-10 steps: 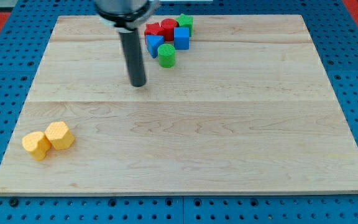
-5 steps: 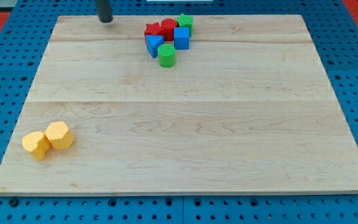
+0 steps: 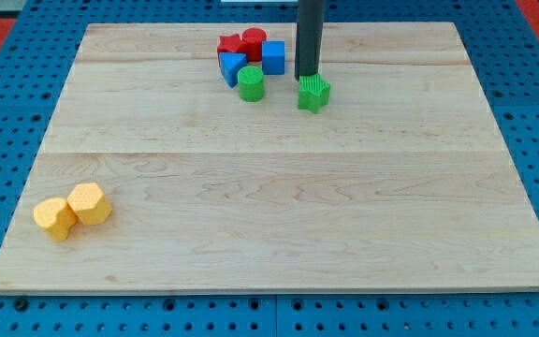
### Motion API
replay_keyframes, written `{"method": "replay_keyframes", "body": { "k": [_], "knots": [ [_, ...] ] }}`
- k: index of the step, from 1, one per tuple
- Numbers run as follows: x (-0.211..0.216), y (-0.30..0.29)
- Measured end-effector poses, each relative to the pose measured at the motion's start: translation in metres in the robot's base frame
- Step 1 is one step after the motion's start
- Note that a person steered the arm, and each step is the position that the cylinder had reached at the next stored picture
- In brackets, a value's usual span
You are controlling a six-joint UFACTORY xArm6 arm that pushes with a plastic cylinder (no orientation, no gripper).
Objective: Separate the green star from the blue cube
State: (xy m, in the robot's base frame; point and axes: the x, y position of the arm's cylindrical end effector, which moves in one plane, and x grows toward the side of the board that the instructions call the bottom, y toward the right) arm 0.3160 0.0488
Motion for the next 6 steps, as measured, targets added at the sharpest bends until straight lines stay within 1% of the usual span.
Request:
{"method": "replay_keyframes", "body": {
  "k": [1,2,3,4,5,6],
  "knots": [
    [0.073,0.027],
    [0.135,0.052],
    [0.164,0.023],
    [0.186,0.014],
    [0.218,0.075],
    [0.228,0.016]
  ]
}}
